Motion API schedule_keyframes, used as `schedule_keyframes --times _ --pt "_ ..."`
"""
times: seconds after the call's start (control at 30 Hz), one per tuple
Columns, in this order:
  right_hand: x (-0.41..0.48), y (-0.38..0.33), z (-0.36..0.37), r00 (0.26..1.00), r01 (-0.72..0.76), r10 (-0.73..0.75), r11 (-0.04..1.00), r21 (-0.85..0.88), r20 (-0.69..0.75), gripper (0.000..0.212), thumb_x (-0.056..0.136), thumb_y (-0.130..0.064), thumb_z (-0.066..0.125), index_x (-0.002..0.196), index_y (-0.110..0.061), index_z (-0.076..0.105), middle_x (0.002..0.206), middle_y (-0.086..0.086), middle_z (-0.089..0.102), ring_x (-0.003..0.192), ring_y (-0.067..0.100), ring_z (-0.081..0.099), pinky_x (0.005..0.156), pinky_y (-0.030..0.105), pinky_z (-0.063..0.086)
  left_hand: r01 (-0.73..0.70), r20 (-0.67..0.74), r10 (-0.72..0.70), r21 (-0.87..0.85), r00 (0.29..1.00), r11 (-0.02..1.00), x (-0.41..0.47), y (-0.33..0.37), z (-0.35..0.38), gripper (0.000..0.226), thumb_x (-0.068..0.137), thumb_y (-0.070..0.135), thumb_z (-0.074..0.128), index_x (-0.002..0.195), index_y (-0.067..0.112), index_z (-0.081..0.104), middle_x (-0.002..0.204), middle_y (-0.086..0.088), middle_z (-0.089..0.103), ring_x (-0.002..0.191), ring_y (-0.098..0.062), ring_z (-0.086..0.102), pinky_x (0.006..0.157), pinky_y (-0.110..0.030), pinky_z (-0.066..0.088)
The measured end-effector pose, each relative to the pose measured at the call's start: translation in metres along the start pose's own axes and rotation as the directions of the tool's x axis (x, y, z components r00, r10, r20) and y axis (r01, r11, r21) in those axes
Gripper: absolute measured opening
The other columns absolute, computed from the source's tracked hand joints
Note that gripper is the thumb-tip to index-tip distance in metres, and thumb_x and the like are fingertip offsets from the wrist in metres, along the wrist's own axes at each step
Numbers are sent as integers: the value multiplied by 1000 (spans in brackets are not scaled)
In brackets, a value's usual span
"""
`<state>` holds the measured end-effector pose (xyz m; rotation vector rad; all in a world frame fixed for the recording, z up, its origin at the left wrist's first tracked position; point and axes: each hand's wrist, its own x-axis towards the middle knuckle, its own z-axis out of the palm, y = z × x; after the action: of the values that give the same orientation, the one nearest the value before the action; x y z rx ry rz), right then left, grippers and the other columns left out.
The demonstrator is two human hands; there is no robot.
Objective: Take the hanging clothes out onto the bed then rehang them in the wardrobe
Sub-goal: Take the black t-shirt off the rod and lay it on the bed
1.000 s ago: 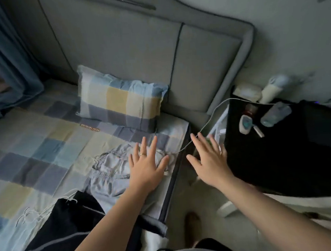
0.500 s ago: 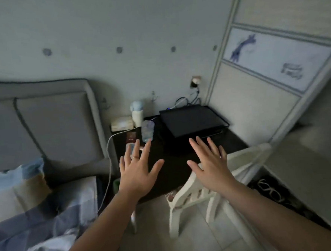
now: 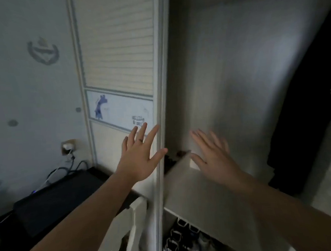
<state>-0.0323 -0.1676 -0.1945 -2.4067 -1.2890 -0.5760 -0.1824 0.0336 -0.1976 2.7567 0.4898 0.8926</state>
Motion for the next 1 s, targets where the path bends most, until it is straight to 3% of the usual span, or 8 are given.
schedule_keyframes --times 0.2,0.4,0.67,0.83,1.0 --pt "51 95 -95 987 -79 55 984 -160 -148 64 98 -54 34 153 -41 4 163 -14 3 150 17 -5 119 49 -3 -199 -69 194 -73 978 977 138 88 11 75 88 80 21 154 49 6 166 7 4 152 -19 -3 121 -47 5" --pt "97 149 -179 954 -148 44 929 -339 -296 64 100 -56 27 153 -41 -4 163 -13 -1 149 16 -10 119 49 -4 -332 -88 327 -53 941 942 253 151 8 76 85 80 18 153 50 2 166 7 3 152 -20 -1 120 -48 8" --pt "153 202 -254 919 -293 81 794 -533 -385 64 98 -56 32 153 -38 5 162 -9 11 149 23 1 118 53 5 -540 -195 517 -96 834 836 379 235 20 81 81 81 15 154 48 9 166 5 9 152 -21 4 120 -46 12" --pt "190 231 -295 897 -406 172 684 -606 -407 62 97 -57 33 152 -37 13 159 -7 25 146 21 16 115 52 9 -620 -222 579 -227 784 751 451 288 34 69 92 72 33 153 47 14 166 6 12 151 -19 6 118 -44 13" --pt "227 252 -339 838 -538 258 539 -648 -481 53 95 -57 36 143 -35 36 146 -3 46 135 25 38 106 48 29 -666 -181 653 -367 736 650 506 333 50 66 94 70 35 153 47 17 165 8 13 151 -16 5 119 -42 13"
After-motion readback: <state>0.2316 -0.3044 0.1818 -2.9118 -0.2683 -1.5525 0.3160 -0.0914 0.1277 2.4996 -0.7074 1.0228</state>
